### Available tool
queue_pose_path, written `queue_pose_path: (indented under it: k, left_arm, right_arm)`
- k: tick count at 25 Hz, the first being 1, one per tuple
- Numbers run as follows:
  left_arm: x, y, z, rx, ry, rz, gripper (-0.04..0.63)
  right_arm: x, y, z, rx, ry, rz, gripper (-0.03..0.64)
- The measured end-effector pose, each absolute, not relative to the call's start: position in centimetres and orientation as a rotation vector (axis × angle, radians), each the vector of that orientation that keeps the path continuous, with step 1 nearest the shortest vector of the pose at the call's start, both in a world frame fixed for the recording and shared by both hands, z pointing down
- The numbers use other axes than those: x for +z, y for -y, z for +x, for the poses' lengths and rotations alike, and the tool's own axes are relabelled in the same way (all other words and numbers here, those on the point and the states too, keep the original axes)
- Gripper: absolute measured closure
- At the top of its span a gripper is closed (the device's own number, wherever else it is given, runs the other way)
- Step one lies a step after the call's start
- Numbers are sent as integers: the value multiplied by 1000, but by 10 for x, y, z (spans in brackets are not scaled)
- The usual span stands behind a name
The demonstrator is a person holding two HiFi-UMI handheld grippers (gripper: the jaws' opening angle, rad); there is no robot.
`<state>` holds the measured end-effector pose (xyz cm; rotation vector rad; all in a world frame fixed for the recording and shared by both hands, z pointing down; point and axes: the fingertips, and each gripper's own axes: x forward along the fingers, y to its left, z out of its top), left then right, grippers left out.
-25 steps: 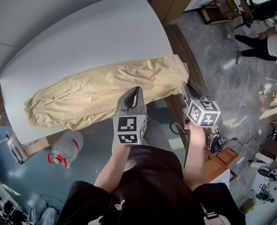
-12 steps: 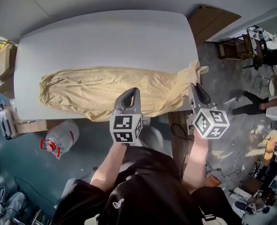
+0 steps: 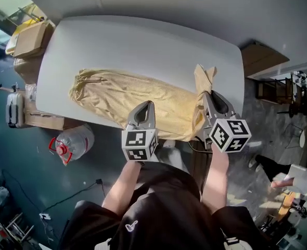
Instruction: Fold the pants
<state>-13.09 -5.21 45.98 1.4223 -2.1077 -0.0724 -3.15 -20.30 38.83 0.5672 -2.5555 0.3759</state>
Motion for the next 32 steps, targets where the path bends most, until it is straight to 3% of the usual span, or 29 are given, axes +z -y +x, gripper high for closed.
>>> queue_pose_path:
  k: [10, 21, 23, 25, 32]
  left_arm:
    - [468, -27, -217, -102, 2261, 1186, 592]
    - [507, -72, -239, -45, 2225, 1072, 592]
    - [516, -78, -239, -42, 2212, 1063, 592]
    - [524, -84, -237, -41, 2199, 1053, 592]
    - [531, -90, -231, -58, 2179, 1051, 592]
  right_arm:
    - [449, 102, -153, 214, 2410, 193, 555]
    - [560, -1, -186, 226, 2203, -50, 542]
    - [571, -14, -189, 302, 2198, -98, 508]
    - [576, -28, -192, 410, 2196, -168, 406]
    - [567, -41, -197, 439, 2240, -228, 400]
